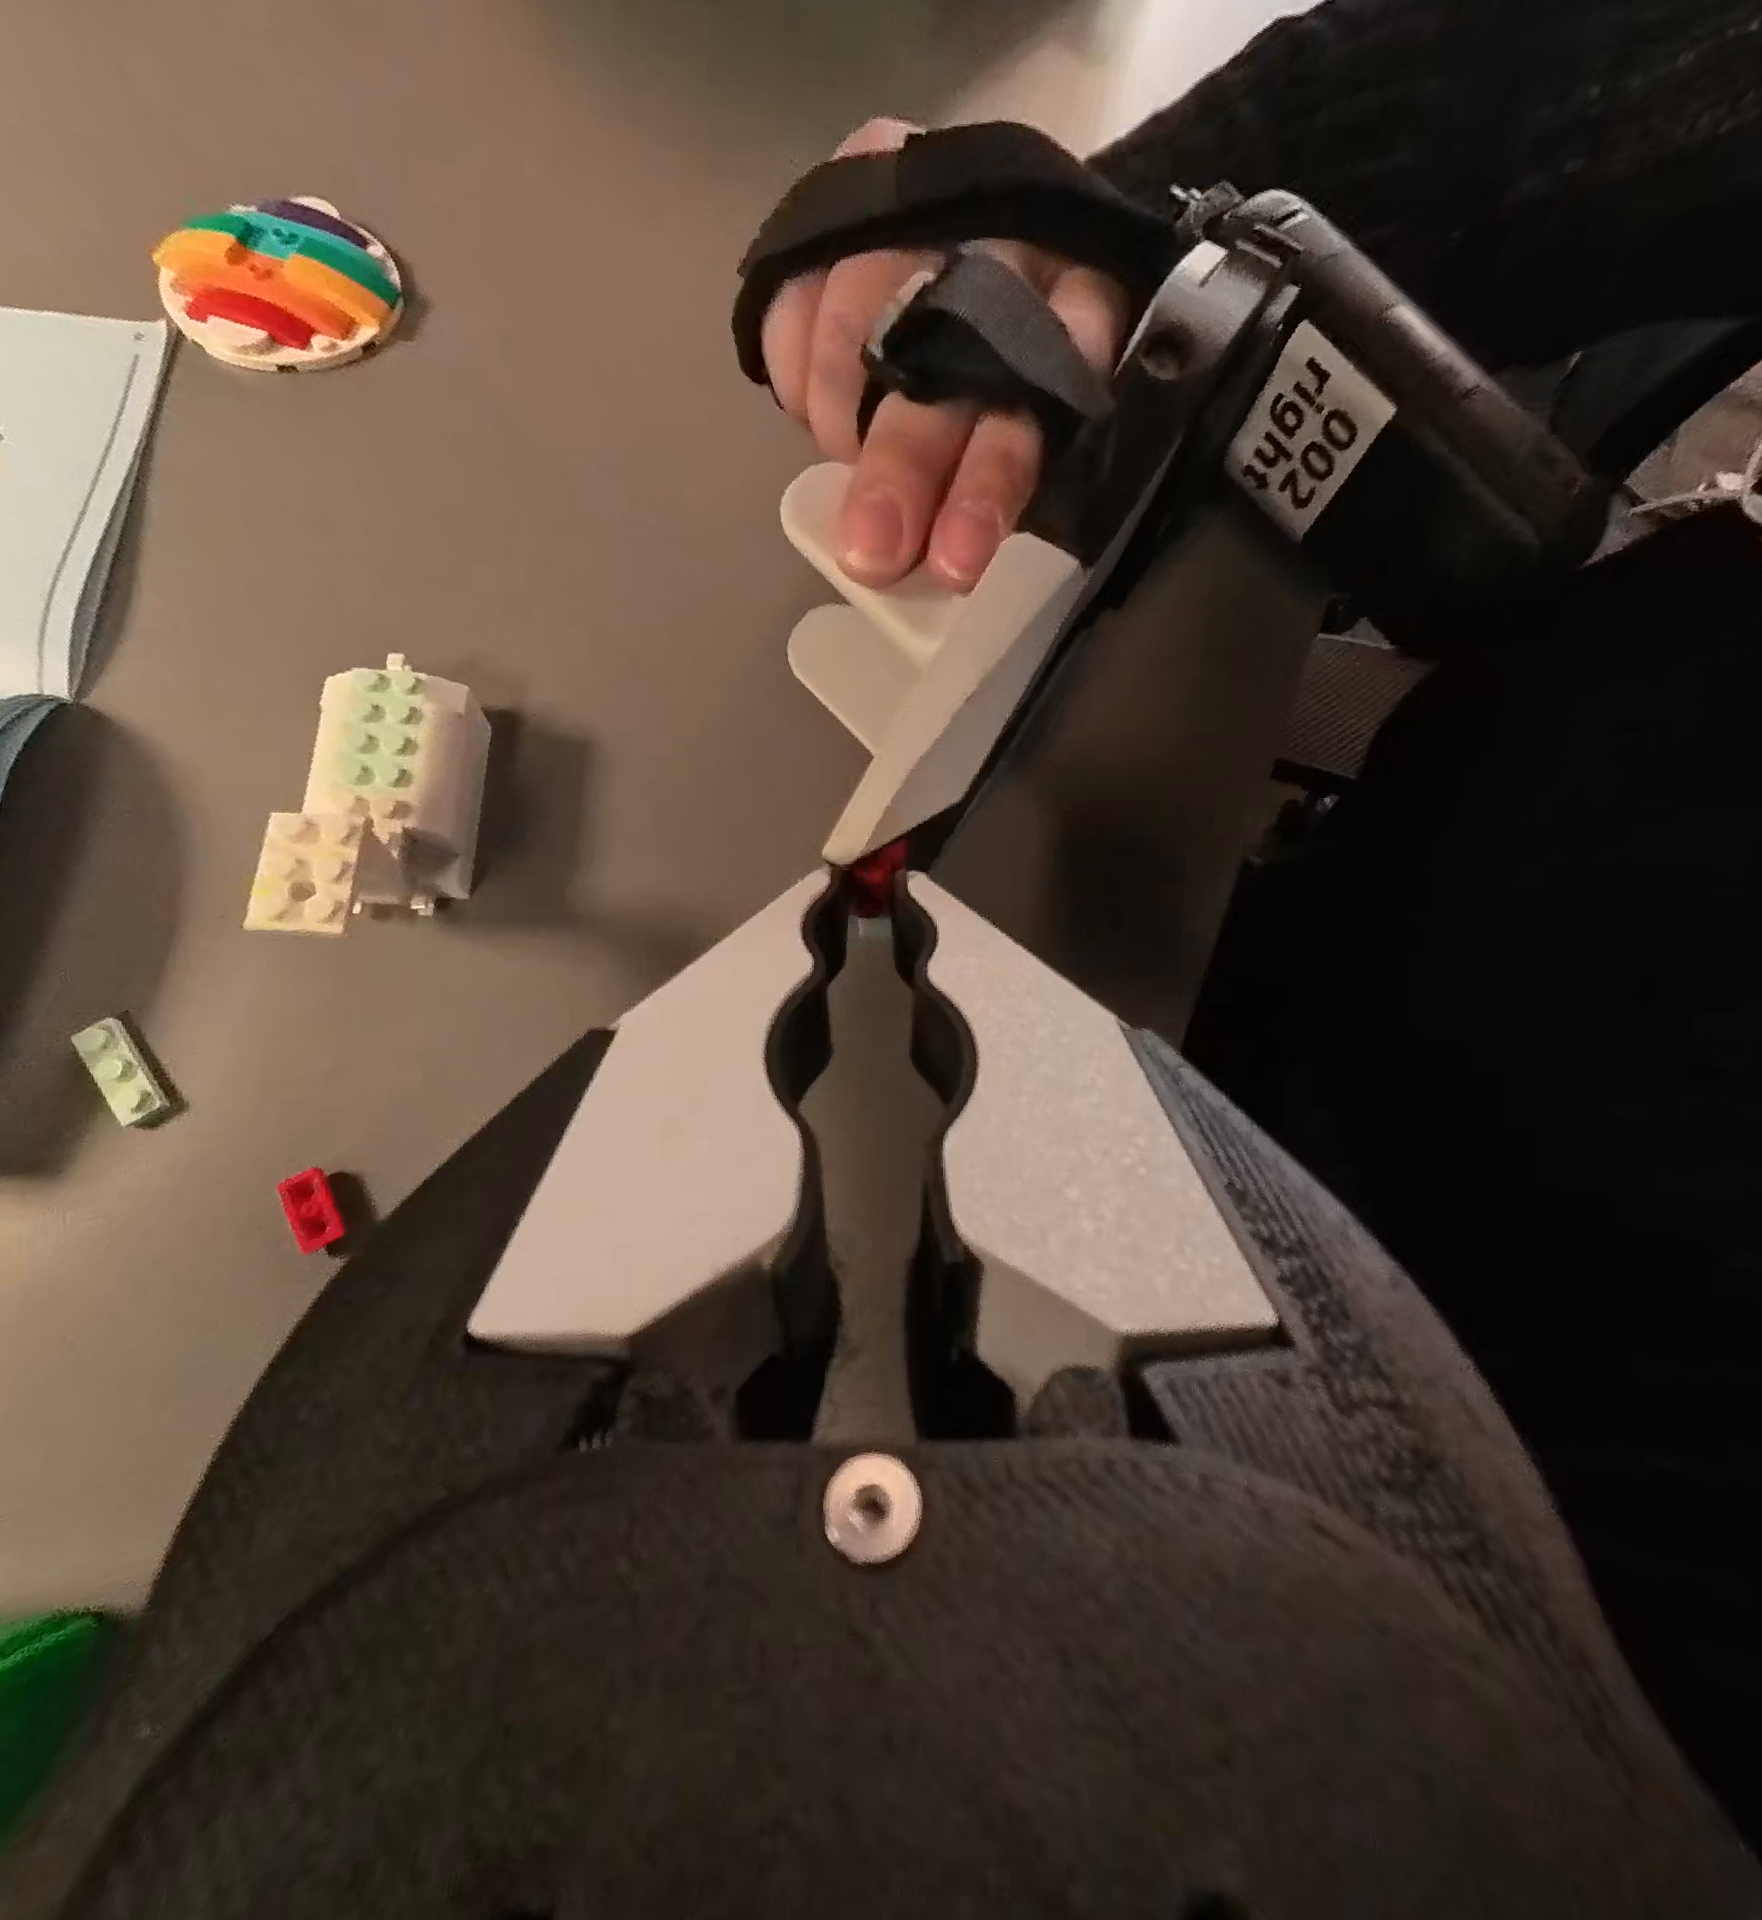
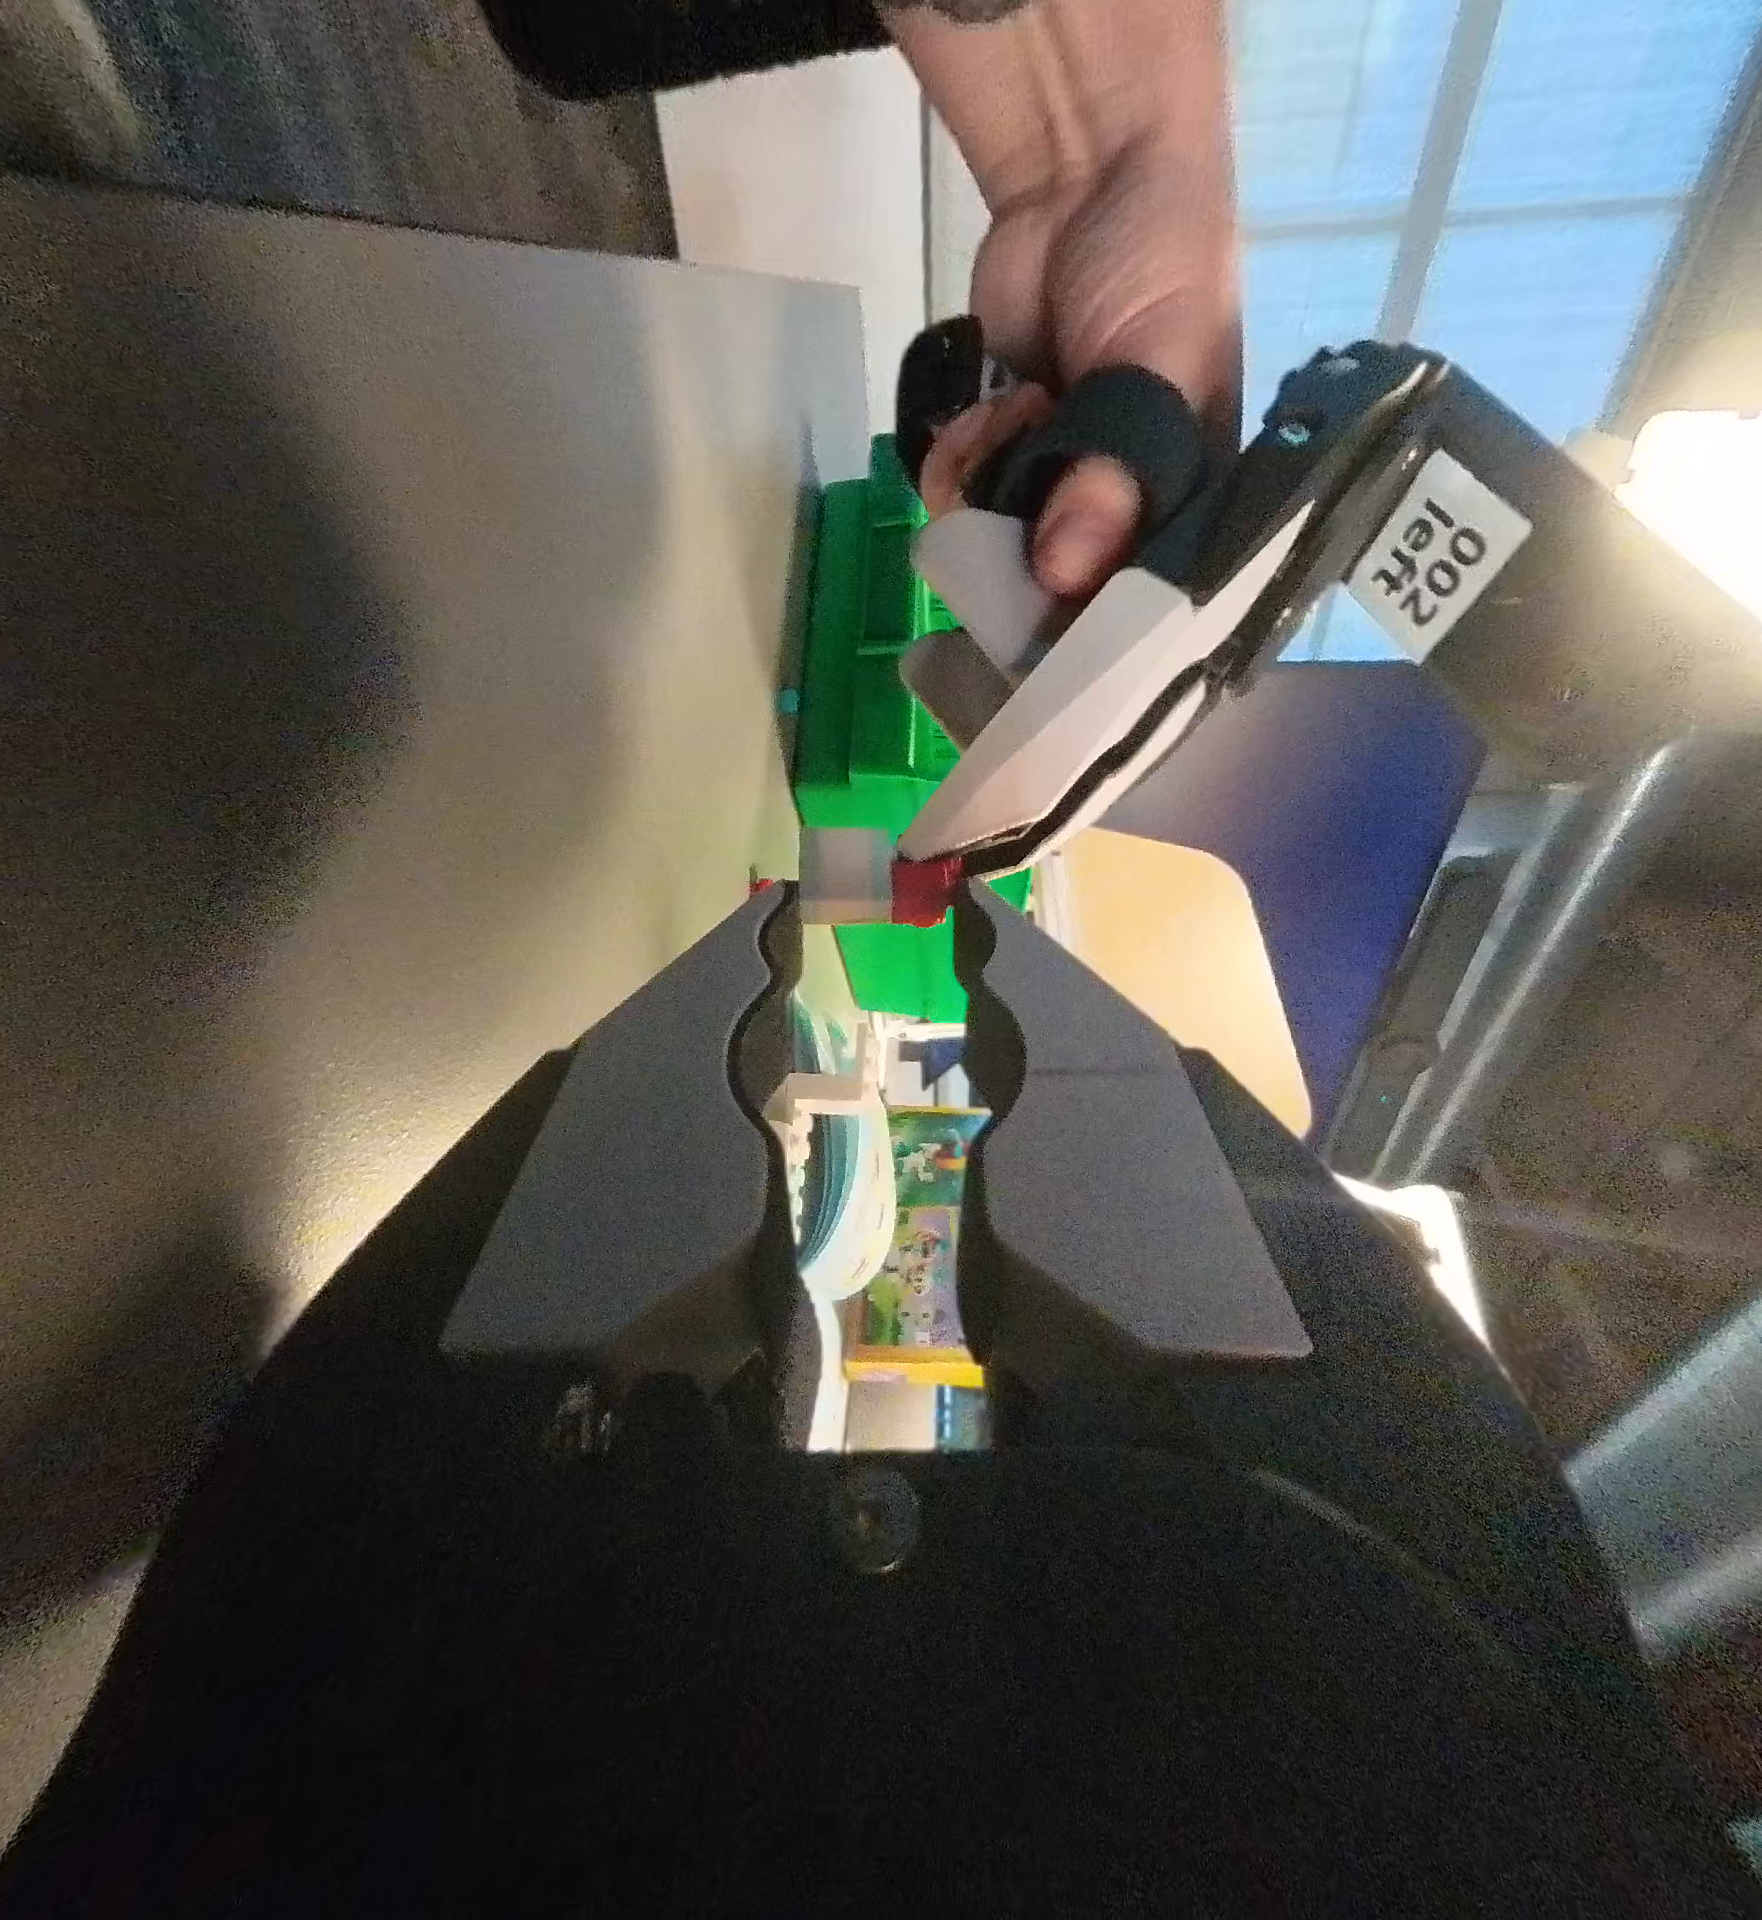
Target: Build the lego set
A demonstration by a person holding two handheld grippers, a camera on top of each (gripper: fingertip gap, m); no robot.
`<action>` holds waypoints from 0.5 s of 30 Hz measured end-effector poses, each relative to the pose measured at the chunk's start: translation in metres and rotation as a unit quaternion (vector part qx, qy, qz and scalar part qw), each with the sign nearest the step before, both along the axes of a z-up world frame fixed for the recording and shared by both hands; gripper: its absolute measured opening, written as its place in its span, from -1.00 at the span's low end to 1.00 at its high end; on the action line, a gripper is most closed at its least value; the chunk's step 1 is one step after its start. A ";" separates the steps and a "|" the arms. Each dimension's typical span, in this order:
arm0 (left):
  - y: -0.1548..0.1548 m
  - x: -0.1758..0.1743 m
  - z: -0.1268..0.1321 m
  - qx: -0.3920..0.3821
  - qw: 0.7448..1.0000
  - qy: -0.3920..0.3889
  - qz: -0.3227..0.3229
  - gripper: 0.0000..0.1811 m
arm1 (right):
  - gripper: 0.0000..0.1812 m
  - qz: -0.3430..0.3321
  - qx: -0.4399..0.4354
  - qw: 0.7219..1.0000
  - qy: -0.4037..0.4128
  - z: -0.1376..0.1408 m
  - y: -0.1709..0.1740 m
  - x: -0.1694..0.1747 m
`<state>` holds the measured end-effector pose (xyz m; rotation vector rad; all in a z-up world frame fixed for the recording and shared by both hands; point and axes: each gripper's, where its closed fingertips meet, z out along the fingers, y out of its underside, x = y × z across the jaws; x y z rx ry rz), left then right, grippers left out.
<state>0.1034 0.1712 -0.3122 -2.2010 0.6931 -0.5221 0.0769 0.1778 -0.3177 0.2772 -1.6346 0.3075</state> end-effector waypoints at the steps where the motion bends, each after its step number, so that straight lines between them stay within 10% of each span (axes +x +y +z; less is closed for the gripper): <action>1: 0.000 0.001 -0.001 -0.002 1.000 0.001 -0.002 -0.92 | -0.70 0.003 0.007 1.000 0.002 -0.001 -0.001 0.000; 15: 0.003 -0.001 0.017 0.028 0.999 -0.015 0.010 -0.89 | -0.70 -0.003 -0.045 0.999 0.024 0.020 0.003 -0.004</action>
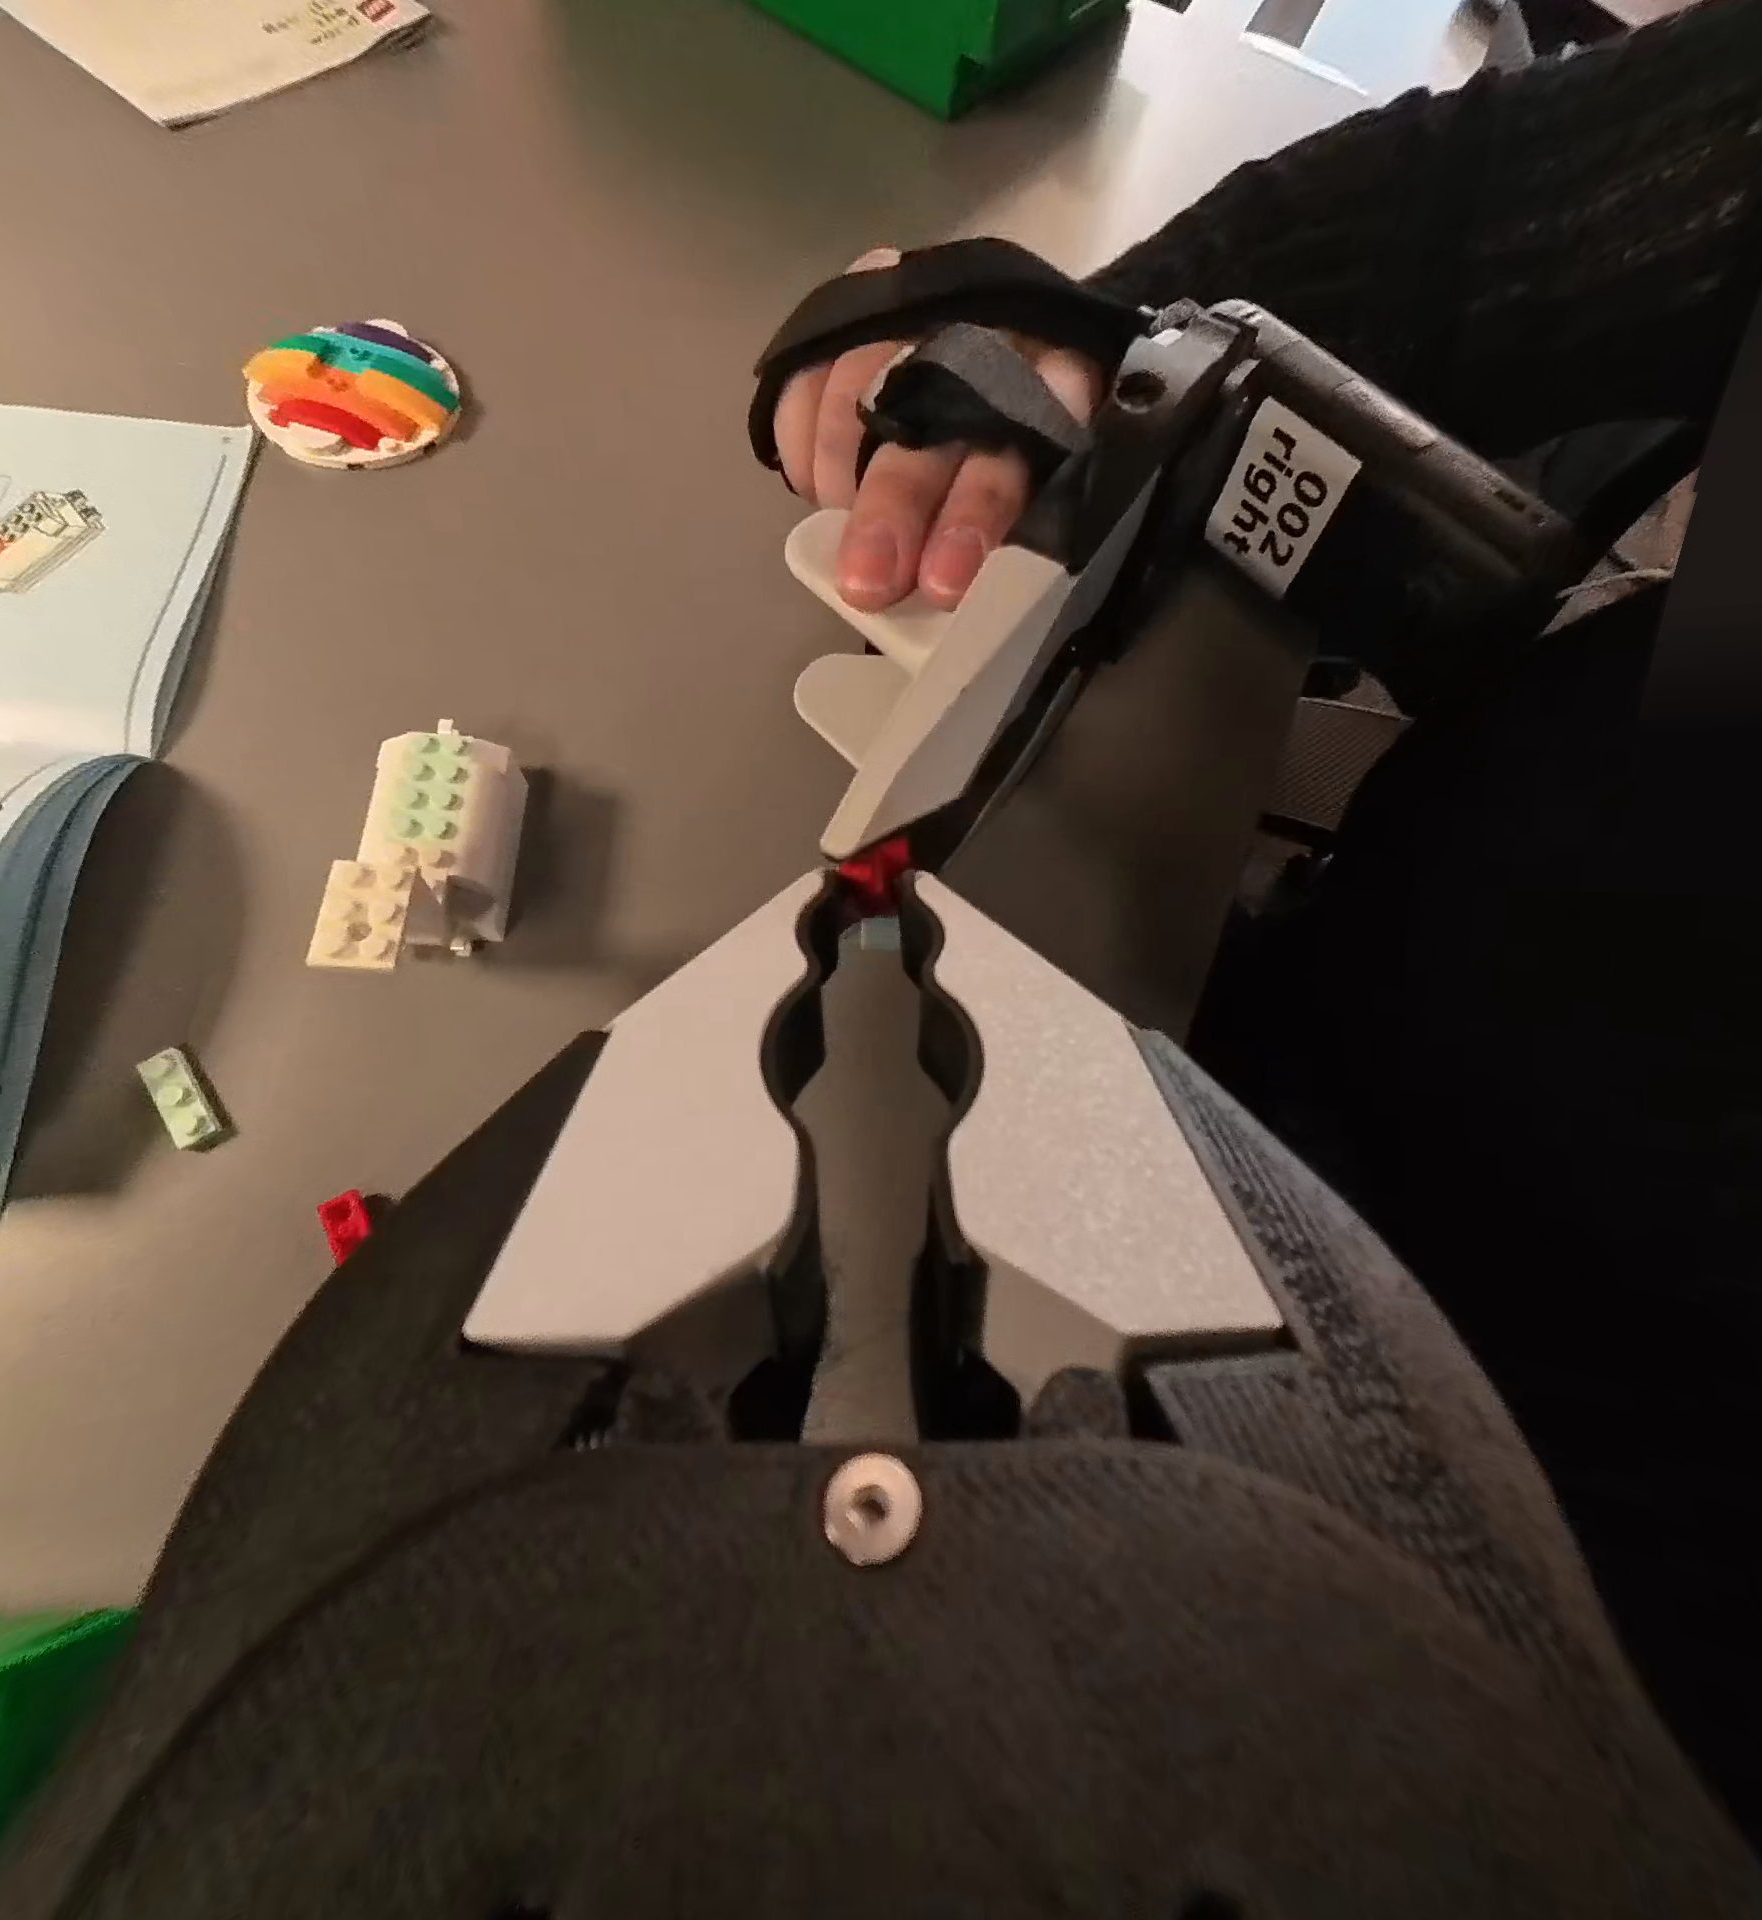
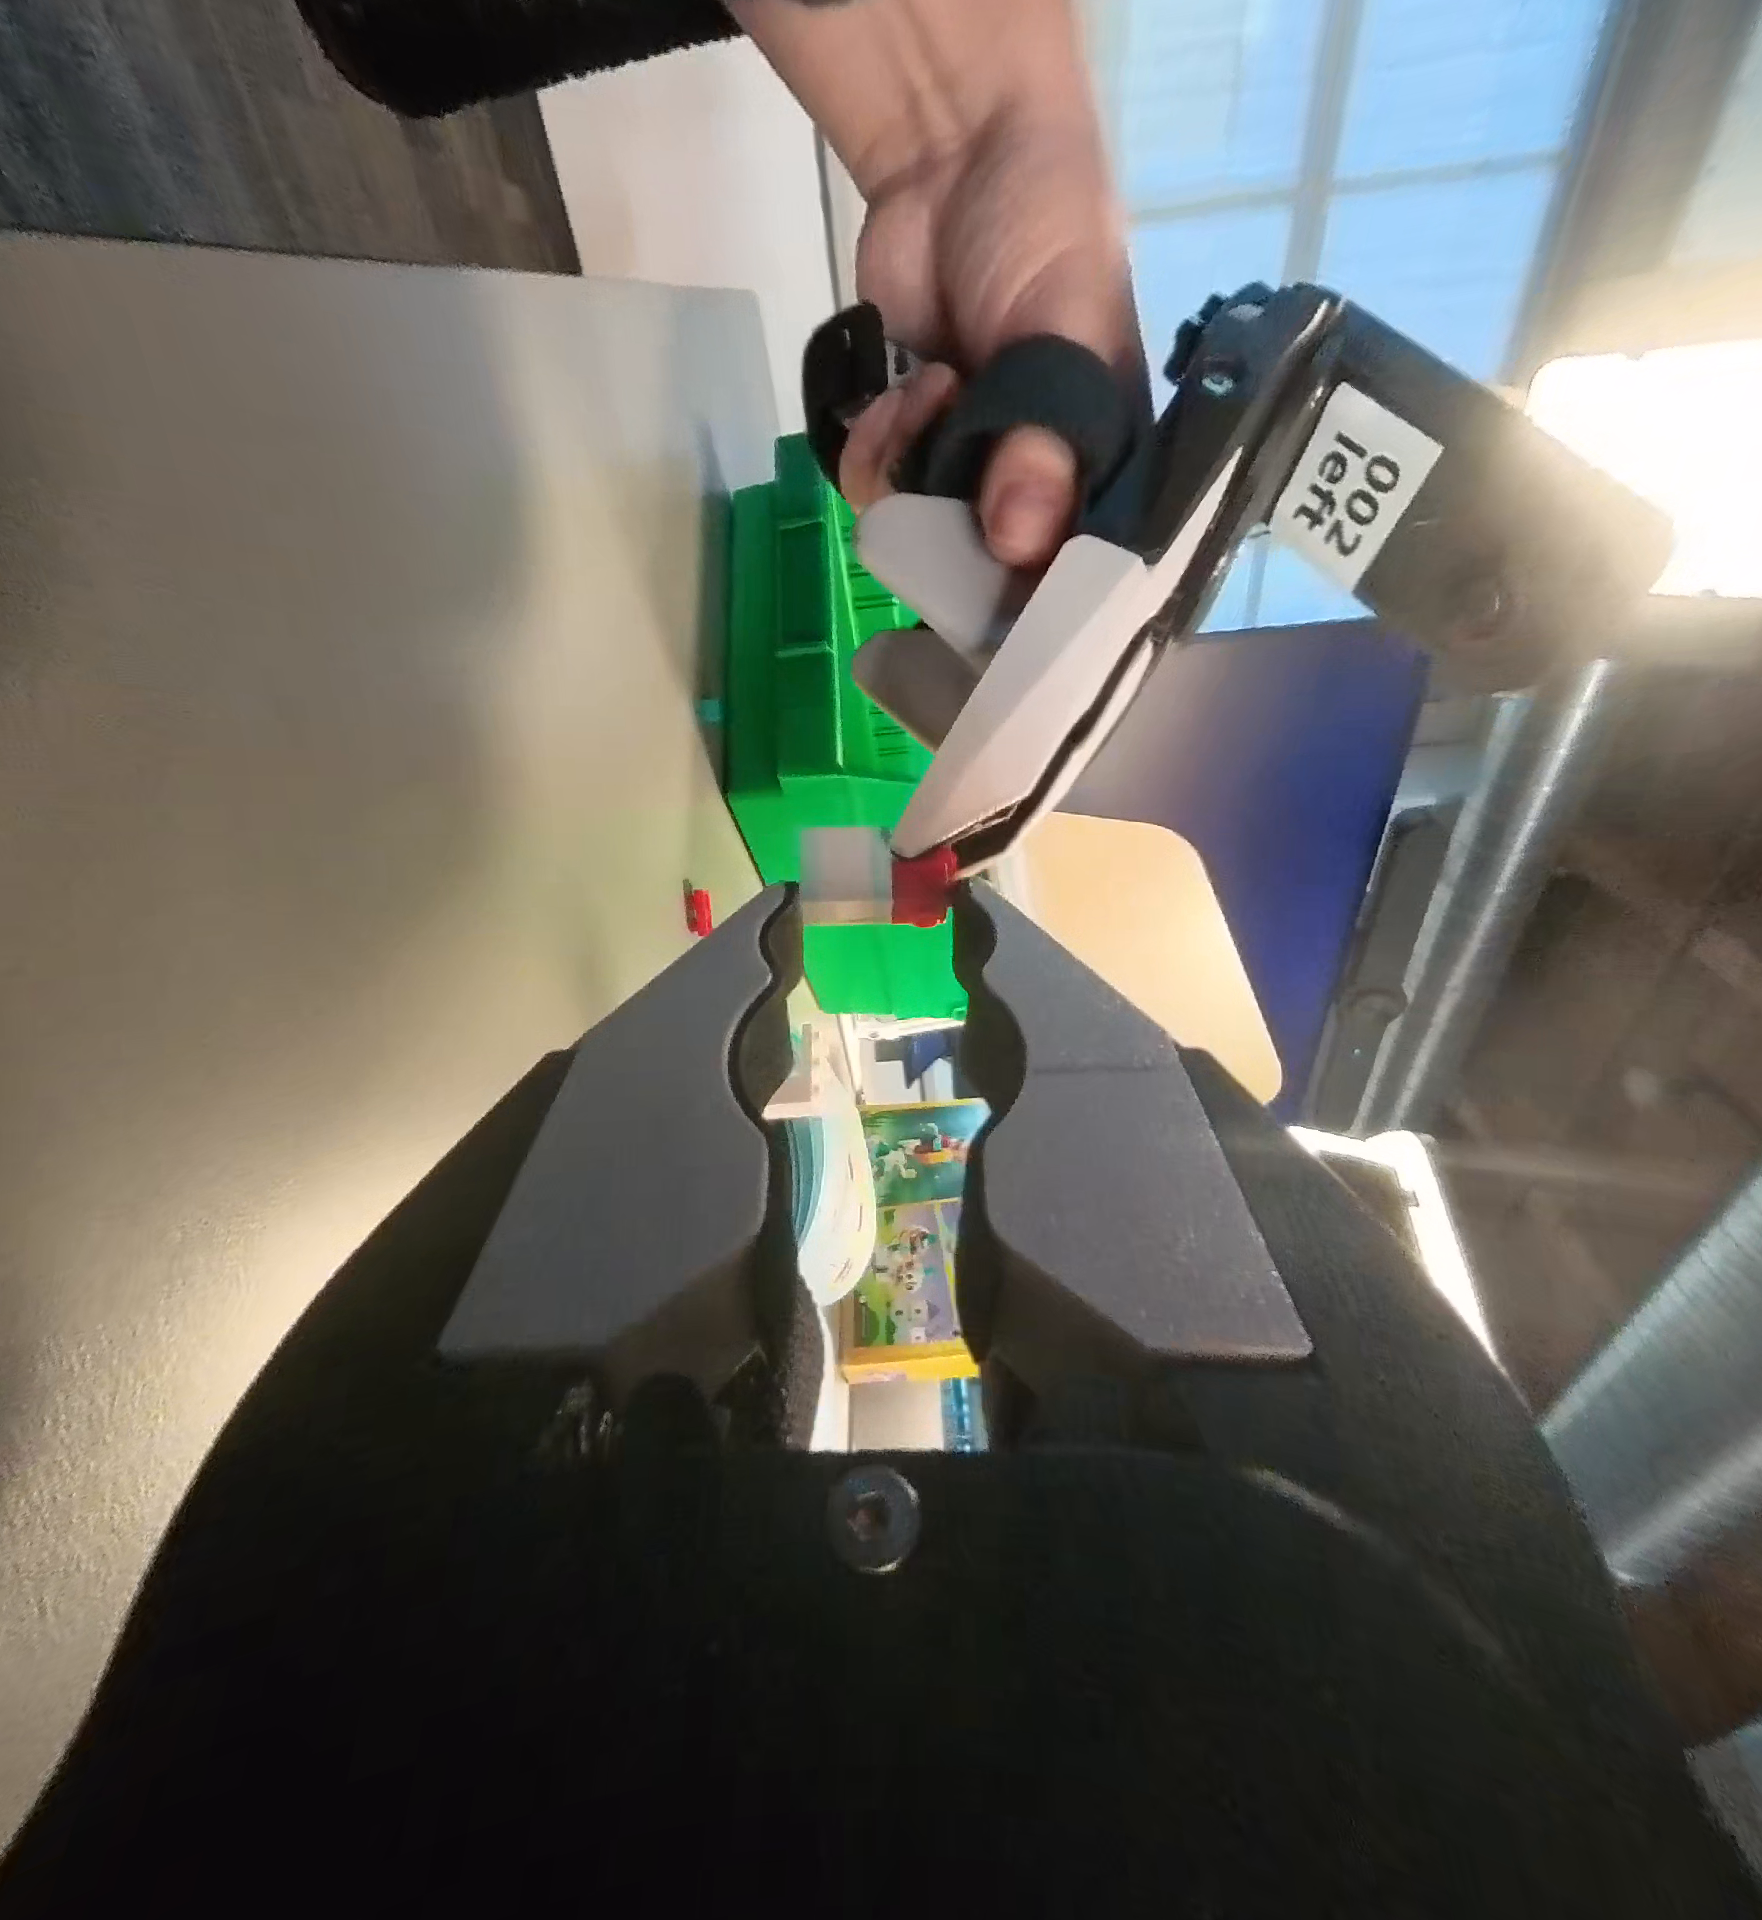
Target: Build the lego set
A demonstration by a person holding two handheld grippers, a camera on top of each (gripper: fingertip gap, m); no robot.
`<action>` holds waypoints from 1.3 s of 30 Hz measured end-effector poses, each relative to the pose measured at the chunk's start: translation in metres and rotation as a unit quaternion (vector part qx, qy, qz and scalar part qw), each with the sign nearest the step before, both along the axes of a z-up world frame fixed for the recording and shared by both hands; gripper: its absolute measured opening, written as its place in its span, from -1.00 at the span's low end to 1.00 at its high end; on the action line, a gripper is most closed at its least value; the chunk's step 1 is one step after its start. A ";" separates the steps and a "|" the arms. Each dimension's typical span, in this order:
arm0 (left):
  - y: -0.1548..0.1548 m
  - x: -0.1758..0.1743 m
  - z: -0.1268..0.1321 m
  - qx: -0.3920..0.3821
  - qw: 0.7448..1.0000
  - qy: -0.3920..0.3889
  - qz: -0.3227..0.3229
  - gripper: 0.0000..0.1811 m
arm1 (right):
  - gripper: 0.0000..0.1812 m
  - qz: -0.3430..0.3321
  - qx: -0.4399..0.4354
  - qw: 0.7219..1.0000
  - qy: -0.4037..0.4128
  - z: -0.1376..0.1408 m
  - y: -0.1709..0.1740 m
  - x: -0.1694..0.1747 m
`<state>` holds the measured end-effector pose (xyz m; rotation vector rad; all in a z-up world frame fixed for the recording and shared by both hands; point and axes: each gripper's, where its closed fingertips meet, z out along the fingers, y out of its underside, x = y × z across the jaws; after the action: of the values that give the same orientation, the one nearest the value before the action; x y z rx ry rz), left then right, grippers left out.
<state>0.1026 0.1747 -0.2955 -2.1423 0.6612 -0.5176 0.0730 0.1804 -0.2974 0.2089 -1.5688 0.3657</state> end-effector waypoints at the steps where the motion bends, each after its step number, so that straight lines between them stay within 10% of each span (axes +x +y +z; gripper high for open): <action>1: 0.000 0.001 -0.001 -0.001 1.000 0.002 -0.002 -0.90 | -0.70 0.000 0.002 1.000 0.001 0.000 0.000 0.000; 39: -0.001 0.001 0.002 -0.015 0.999 -0.050 0.004 -0.93 | -0.70 0.000 -0.007 1.000 -0.022 -0.005 0.002 -0.003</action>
<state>0.1033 0.1741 -0.2931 -2.1315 0.5929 -0.6300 0.0697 0.1820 -0.3019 0.1918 -1.6088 0.3828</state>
